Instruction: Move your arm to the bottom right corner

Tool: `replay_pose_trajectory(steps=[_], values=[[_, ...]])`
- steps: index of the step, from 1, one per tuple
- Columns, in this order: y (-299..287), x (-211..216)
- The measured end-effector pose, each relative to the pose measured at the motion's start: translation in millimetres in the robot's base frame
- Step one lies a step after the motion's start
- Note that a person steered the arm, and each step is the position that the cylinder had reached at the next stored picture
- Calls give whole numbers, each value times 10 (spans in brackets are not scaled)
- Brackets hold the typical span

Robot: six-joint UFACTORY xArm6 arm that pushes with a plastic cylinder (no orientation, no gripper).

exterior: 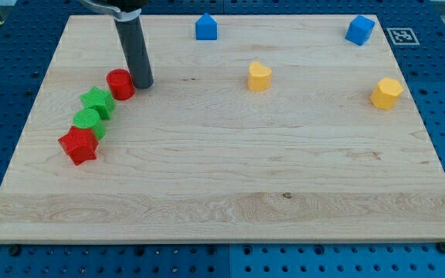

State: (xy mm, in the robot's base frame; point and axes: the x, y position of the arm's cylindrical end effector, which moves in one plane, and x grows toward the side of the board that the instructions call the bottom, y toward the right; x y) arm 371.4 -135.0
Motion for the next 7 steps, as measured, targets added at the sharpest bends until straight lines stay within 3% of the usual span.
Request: replay_pose_trajectory(steps=[2, 6, 7], values=[[-327, 0], [-359, -146], [-127, -23]])
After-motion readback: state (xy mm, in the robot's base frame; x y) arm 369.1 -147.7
